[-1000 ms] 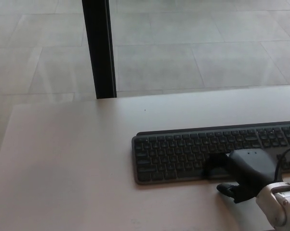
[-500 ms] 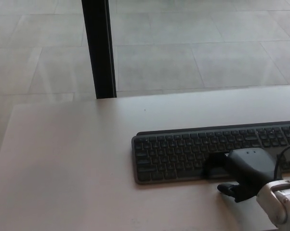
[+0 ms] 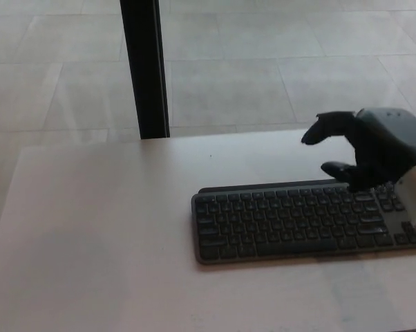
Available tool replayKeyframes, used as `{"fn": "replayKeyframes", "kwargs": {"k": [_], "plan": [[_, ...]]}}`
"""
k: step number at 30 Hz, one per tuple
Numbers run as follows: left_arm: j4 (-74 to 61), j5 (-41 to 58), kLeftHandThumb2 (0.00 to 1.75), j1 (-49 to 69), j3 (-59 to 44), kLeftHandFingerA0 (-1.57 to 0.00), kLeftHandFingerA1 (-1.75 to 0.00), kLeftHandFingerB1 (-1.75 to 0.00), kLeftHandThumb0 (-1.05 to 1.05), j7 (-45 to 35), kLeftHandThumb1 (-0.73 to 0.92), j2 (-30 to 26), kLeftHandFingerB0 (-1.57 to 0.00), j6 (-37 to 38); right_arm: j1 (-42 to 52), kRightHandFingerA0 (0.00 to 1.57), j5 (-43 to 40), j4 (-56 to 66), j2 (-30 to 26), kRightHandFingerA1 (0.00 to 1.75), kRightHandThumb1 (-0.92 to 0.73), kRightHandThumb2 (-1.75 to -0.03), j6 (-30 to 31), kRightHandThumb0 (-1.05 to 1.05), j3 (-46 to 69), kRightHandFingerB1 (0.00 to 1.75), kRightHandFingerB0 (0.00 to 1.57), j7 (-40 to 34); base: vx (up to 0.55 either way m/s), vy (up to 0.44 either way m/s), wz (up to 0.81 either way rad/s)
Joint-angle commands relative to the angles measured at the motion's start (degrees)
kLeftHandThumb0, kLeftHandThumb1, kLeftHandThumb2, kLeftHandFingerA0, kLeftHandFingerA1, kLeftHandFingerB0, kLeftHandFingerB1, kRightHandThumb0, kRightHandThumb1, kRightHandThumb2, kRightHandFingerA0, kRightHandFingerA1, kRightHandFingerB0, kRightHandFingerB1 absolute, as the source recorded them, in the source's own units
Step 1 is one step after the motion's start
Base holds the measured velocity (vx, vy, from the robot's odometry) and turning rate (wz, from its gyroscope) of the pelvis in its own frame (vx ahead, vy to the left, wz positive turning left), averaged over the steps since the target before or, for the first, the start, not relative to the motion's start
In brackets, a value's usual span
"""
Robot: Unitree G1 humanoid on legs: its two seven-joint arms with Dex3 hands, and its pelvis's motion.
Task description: The robot uses its right fingers to click on the space key of the black keyboard placed on the center of the white desk.
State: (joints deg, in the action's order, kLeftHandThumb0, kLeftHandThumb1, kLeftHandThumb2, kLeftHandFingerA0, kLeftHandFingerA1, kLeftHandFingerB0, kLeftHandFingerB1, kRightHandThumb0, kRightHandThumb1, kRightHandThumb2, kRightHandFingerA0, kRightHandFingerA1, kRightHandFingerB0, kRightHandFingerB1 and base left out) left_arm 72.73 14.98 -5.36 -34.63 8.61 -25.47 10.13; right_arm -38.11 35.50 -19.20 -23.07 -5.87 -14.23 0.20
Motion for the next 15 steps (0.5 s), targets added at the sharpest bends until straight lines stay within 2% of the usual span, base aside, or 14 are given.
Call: {"fn": "replayKeyframes", "kwargs": {"k": [1, 3, 4, 5, 6, 7, 10, 11, 12, 13, 15], "plan": [[0.0, 0.9, 0.58, 0.9, -0.3, -0.91, -0.73, -0.58, -0.51, -0.6, 0.59, -0.9, -0.75, 1.6, 1.2, 0.87, -13.7, 8.6, -5.4, 1.64, -0.57, -0.59, 3.9, -0.21, 13.2, 0.55, 0.75, 8.8, 0.0, 0.0, 0.0], [0.0, 0.5, 0.58, 0.9, -0.1, -0.89, -0.71, -0.57, -0.5, -0.3, 0.59, -0.9, -0.74, 1.7, 2.2, 0.86, -14.7, 9.2, -6.4, 1.67, -0.58, -0.58, 5.5, -0.19, 16.7, 0.53, 0.75, 8.8, 0.0, 0.0, 0.0], [0.2, 0.1, 0.57, 1.0, 0.3, -0.88, -0.7, -0.58, -0.51, -0.3, 0.6, -1.1, -0.76, 1.8, 2.7, 0.86, -15.4, 7.6, -7.7, 1.65, -0.56, -0.58, 3.9, -0.15, 18.7, 0.53, 0.74, 8.1, 0.0, 0.0, 0.0], [0.4, 1.1, 0.58, 0.9, -0.6, -0.83, -0.67, -0.56, -0.48, -0.7, 0.6, -1.0, -0.72, 1.2, 4.9, 0.88, -16.1, 8.1, -9.4, 1.57, -0.54, -0.59, 4.8, -0.18, 23.2, 0.53, 0.77, 6.4, 0.0, 0.0, 0.0], [0.4, 1.1, 0.58, 0.9, -0.6, -0.83, -0.67, -0.56, -0.48, -0.7, 0.6, -1.0, -0.72, 1.2, 4.9, 0.88, -16.0, 8.1, -9.3, 1.57, -0.54, -0.59, 4.7, -0.18, 23.4, 0.53, 0.77, 6.6, 0.0, 0.0, 0.0], [0.3, 0.4, 0.58, 1.1, 0.1, -0.9, -0.75, -0.57, -0.5, -0.6, 0.6, -1.1, -0.72, 1.4, 8.8, 0.87, -18.3, 10.4, -11.2, 1.64, -0.56, -0.61, 5.0, -0.23, 29.1, 0.55, 0.75, 6.7, 0.0, 0.0, 0.0], [0.1, 0.4, 0.58, 1.2, 0.1, -0.91, -0.71, -0.57, -0.5, -0.5, 0.6, -1.1, -0.73, 1.1, 11.0, 0.88, -19.2, 10.4, -11.8, 1.68, -0.56, -0.62, 2.8, -0.22, 32.3, 0.56, 0.77, 5.9, 0.0, 0.0, 0.0], [0.1, 0.1, 0.58, 1.3, 0.4, -0.94, -0.72, -0.55, -0.51, -0.2, 0.59, -0.9, -0.66, 1.5, 14.4, 0.86, -18.7, 13.1, -12.2, 1.66, -0.57, -0.59, 9.0, -0.23, 38.1, 0.55, 0.75, 5.2, 0.0, 0.0, 0.0], [0.1, 0.1, 0.58, 1.4, 0.4, -0.94, -0.72, -0.55, -0.51, -0.2, 0.59, -0.9, -0.66, 1.5, 14.5, 0.86, -18.7, 13.3, -12.1, 1.66, -0.57, -0.59, 9.0, -0.23, 38.2, 0.55, 0.75, 5.4, 0.0, 0.0, 0.0], [0.6, -0.2, 0.58, 1.3, 0.6, -0.91, -0.76, -0.57, -0.49, 0.1, 0.6, -1.0, -0.75, 1.2, 19.1, 0.9, -20.3, 8.4, -13.7, 1.54, -0.55, -0.61, 4.8, -0.22, 45.3, 0.59, 0.77, 1.8, 0.0, 0.0, 0.0], [0.5, 0.5, 0.58, 1.5, 0.1, -0.93, -0.77, -0.59, -0.49, -0.8, 0.6, -1.0, -0.75, 1.4, 21.1, 0.92, -20.7, 5.7, -14.4, 1.53, -0.54, -0.62, 2.1, -0.24, 48.3, 0.61, 0.77, 0.1, 0.0, 0.0, 0.0]]}}
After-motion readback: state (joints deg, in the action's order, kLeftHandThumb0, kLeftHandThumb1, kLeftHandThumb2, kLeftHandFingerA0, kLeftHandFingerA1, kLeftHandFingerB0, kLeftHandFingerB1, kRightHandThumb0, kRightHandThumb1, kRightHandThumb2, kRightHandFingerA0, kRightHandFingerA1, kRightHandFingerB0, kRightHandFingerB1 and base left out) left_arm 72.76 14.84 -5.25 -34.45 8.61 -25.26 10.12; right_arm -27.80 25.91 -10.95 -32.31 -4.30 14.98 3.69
